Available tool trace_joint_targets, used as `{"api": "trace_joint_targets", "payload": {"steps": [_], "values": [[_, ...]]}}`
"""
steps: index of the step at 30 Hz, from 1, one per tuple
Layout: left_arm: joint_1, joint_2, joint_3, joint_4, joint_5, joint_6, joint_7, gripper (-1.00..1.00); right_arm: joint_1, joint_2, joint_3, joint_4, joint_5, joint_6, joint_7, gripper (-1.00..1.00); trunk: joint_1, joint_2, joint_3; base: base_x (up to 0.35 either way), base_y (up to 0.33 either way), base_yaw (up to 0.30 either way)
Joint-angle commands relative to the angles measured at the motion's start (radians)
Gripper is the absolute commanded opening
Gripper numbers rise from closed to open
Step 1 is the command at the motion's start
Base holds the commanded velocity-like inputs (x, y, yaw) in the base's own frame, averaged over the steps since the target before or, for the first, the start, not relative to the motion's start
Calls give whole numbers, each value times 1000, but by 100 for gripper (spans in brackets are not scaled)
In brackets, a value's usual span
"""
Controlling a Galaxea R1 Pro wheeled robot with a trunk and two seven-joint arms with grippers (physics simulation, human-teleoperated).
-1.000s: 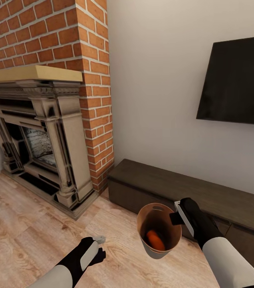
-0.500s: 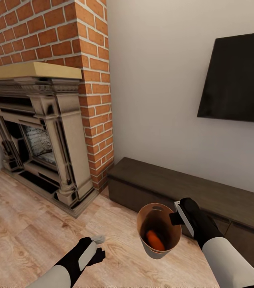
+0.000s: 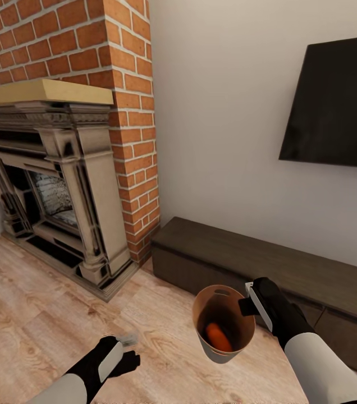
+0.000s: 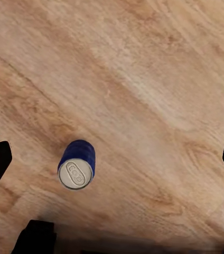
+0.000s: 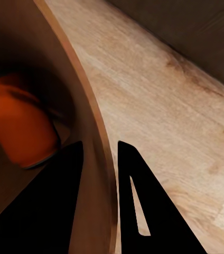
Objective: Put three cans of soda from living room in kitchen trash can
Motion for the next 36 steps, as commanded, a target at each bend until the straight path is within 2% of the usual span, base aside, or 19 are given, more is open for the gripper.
{"api": "trace_joint_targets", "payload": {"steps": [1,5,15,20,25,36], "values": [[0,2,0,10,1,-2,-6,100,0,0,0,0,-16,-1,3,-100,0,0,-1,0,0,0],[0,5,0,38,2,-7,-20,100,0,2,1,0,-16,-1,3,-100,0,0,-6,0,0,0],[0,19,1,49,3,-4,-47,100,0,3,2,-1,-15,-2,3,-100,0,0,-9,0,0,0],[0,40,1,50,2,-1,-83,100,0,3,2,0,-15,-2,3,-100,0,0,-9,0,0,0],[0,59,0,50,2,4,-113,100,0,3,4,0,-15,-2,3,-100,11,-21,-18,0,0,0],[0,65,-1,50,2,-2,-125,100,0,4,7,-2,-16,1,3,-100,11,-21,-19,0,0,6]]}}
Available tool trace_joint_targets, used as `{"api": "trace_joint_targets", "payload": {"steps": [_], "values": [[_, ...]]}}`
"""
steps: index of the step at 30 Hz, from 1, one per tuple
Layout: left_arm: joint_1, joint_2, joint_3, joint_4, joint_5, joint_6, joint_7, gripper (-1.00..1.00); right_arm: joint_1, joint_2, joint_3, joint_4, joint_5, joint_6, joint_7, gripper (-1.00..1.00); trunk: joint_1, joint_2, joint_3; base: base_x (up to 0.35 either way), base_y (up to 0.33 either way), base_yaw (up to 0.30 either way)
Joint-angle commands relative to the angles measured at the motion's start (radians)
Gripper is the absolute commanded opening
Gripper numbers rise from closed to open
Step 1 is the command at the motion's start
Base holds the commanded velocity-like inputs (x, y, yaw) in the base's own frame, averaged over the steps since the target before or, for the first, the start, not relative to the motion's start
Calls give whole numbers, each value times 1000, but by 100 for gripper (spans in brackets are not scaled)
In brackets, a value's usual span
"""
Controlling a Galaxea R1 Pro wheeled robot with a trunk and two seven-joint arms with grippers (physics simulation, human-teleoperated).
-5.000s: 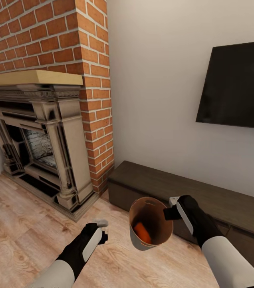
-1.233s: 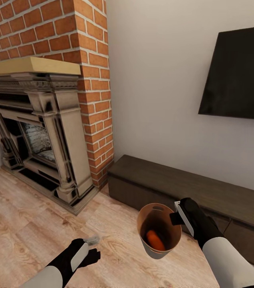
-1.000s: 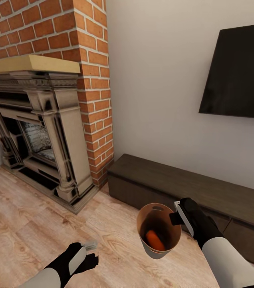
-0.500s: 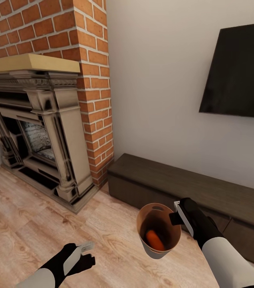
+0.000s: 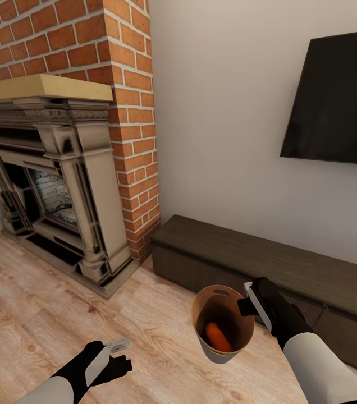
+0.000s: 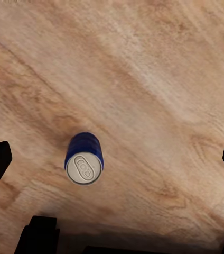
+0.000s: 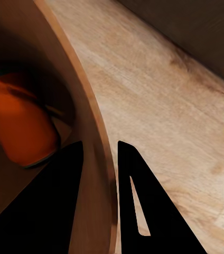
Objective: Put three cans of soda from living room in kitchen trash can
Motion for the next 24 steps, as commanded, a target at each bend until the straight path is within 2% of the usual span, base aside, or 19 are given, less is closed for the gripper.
{"api": "trace_joint_targets", "payload": {"steps": [1,17,22,24], "values": [[0,0,0,0,0,-1,0,100,0,0,0,0,-15,-1,3,-100,0,0,0,0,0,90],[0,0,-2,0,-2,-6,0,100,0,0,-1,0,-15,1,3,-100,0,0,-14,0,0,183],[0,-1,-2,0,-6,-7,1,100,0,-1,-3,0,-15,2,3,-100,19,-35,-34,0,0,202],[0,-1,-3,0,-7,-9,3,100,0,-1,-3,0,-15,2,3,-100,19,-35,-35,0,0,120]]}}
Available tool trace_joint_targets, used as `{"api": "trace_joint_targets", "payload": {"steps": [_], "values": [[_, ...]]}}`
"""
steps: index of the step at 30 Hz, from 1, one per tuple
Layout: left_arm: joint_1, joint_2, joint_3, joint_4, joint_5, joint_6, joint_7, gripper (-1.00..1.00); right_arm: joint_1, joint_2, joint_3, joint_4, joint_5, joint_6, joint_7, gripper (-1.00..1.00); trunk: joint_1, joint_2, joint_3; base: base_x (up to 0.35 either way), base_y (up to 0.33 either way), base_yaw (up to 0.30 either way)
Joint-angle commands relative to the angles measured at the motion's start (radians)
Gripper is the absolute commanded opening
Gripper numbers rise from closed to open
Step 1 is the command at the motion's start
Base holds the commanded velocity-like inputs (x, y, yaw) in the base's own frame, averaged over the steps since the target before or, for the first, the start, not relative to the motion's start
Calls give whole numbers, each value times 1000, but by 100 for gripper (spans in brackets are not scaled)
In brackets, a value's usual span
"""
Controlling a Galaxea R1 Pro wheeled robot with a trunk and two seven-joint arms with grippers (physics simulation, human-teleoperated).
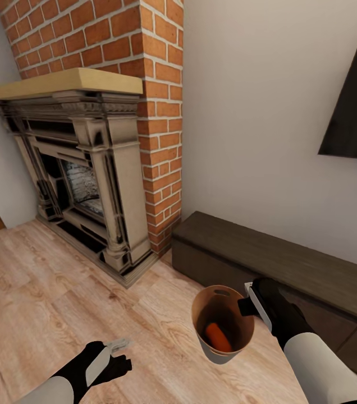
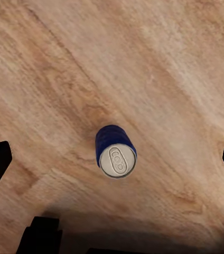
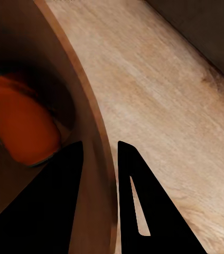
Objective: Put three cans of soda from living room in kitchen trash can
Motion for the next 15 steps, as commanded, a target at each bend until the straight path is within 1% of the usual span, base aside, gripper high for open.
{"api": "trace_joint_targets", "payload": {"steps": [1,4,10,15], "values": [[0,0,0,0,-1,-1,1,100,0,0,-1,0,-10,0,3,-100,0,0,0,0,0,85],[0,-1,0,0,-2,-3,5,100,0,0,-1,0,-10,1,3,-100,0,0,-1,0,0,42],[0,-4,-5,0,-3,-34,9,100,0,0,-1,0,-11,1,3,-100,0,0,-1,0,0,9],[0,-7,-7,0,-4,-42,15,100,0,0,-1,0,-11,1,3,-100,0,0,-1,0,0,1]]}}
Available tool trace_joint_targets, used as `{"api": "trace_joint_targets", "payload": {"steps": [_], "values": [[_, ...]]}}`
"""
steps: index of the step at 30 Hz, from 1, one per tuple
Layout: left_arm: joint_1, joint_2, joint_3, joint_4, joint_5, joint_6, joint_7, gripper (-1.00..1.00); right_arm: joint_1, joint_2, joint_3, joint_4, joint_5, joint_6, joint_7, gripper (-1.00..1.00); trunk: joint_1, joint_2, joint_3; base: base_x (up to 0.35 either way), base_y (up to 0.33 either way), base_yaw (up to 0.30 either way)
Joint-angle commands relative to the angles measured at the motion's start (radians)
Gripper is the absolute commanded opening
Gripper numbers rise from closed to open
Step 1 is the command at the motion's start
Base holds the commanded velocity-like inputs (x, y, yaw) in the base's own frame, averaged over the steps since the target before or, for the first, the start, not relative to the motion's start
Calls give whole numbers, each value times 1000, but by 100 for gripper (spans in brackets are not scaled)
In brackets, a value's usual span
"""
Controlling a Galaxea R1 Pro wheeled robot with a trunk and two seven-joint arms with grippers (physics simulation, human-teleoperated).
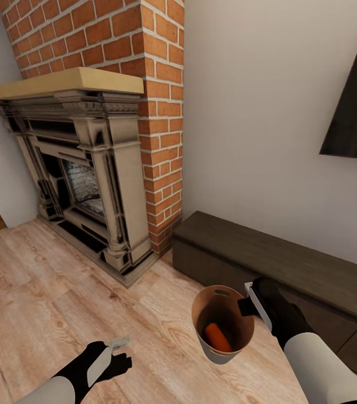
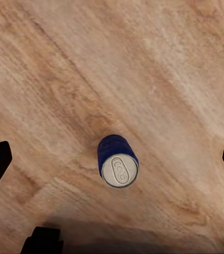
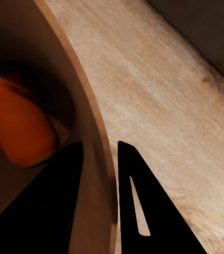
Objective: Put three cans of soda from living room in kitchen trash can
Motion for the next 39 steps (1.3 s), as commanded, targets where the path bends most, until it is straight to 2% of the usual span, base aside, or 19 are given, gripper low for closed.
{"api": "trace_joint_targets", "payload": {"steps": [1,14,23,28,35,39], "values": [[0,0,0,0,0,-1,6,100,0,0,0,0,-14,-1,3,-100,0,0,0,0,0,0],[0,-7,-1,0,-3,-4,41,100,0,0,-1,0,-13,1,3,-100,0,0,-4,0,0,-26],[0,-25,-1,19,-2,-13,45,100,0,-1,-2,0,-13,1,3,-100,0,0,-6,0,0,-19],[0,-49,-1,21,-2,-23,45,100,0,-1,-2,0,-13,0,3,-100,0,0,-6,0,0,-1],[0,-55,-1,21,-3,-25,45,100,0,-3,-3,0,-13,1,3,-100,0,0,-6,0,0,0],[0,-56,-1,22,-4,-25,44,100,0,-4,-4,-3,-13,1,4,-100,15,-28,-19,0,0,0]]}}
